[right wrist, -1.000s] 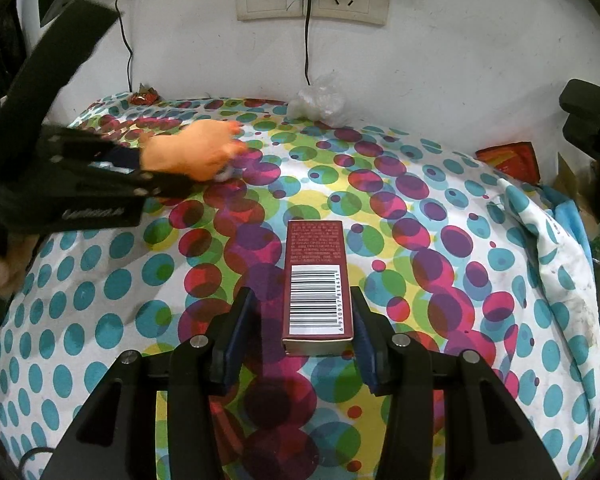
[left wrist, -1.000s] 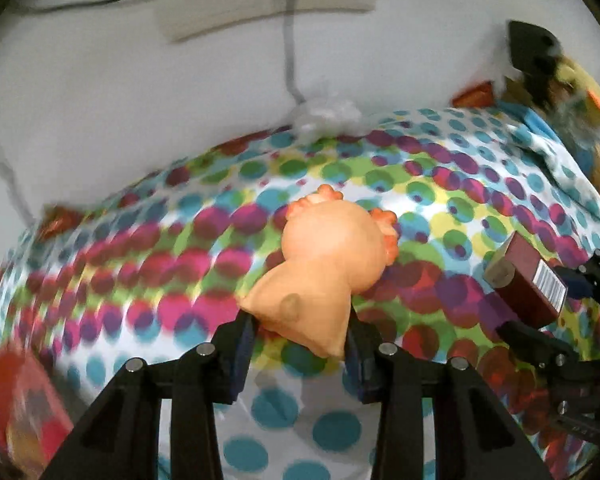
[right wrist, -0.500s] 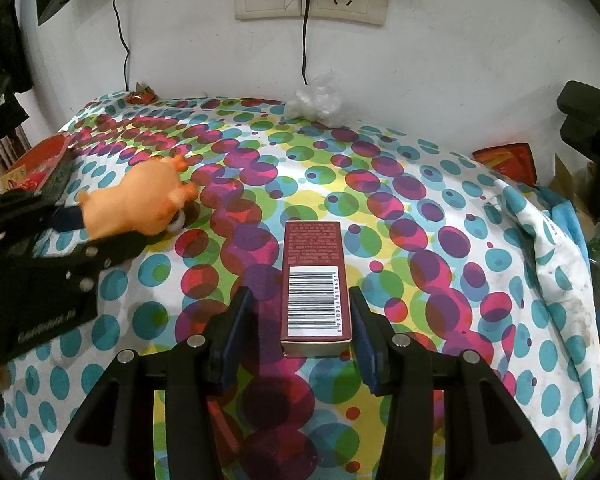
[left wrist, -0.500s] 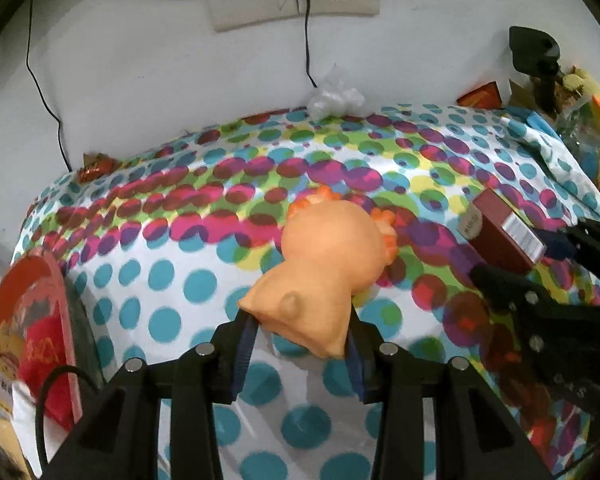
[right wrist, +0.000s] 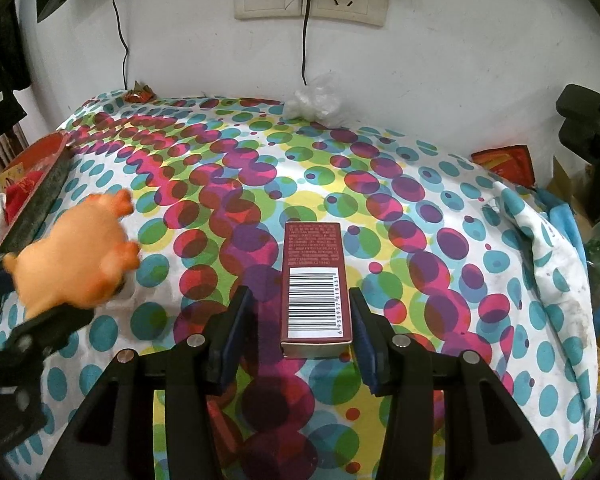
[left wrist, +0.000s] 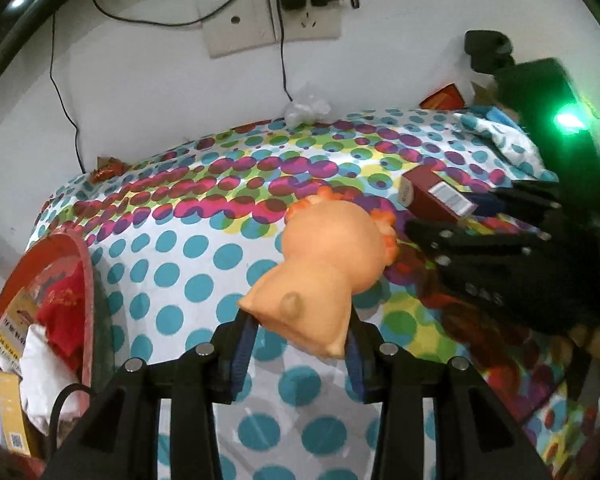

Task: Organize objects
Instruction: 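Carry the orange toy with the left gripper into the tray and release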

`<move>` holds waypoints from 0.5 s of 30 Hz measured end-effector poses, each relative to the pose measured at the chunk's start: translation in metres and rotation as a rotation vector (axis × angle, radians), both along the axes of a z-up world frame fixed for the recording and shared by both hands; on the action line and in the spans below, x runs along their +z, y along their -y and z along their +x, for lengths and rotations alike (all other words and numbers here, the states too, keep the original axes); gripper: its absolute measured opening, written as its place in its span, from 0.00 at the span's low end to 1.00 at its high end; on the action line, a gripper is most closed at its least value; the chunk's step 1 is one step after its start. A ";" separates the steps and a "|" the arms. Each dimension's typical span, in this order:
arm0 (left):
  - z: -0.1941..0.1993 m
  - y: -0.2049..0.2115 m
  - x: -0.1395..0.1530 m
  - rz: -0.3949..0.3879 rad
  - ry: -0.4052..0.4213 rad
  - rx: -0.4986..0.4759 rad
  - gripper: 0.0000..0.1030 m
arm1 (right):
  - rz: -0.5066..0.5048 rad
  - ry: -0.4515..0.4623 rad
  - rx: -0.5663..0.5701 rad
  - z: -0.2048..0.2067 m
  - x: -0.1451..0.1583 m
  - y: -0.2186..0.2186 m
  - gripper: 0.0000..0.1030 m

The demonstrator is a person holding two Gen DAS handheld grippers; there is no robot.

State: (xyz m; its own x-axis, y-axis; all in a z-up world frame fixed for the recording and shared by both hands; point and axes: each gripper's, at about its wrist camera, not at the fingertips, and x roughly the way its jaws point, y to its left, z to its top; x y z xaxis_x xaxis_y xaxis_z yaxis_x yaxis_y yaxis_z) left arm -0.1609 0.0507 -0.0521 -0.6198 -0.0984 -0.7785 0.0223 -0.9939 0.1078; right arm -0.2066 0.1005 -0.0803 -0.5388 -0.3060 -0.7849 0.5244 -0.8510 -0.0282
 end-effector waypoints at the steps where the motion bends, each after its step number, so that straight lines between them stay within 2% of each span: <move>1: 0.006 -0.002 0.002 -0.010 -0.003 -0.001 0.39 | -0.001 0.001 0.000 0.000 0.000 0.000 0.42; 7: 0.034 0.000 0.007 0.013 -0.008 0.014 0.39 | -0.001 0.000 0.000 0.001 0.001 0.001 0.42; 15: 0.066 0.011 0.022 -0.009 -0.032 0.043 0.39 | 0.010 -0.007 -0.002 -0.001 0.000 0.000 0.42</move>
State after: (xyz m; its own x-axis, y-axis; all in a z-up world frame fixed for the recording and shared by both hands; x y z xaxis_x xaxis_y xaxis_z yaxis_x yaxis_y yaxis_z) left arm -0.0947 0.0400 -0.0301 -0.6397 -0.1328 -0.7570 0.0689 -0.9909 0.1156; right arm -0.2072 0.1001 -0.0802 -0.5449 -0.2967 -0.7842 0.5224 -0.8517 -0.0407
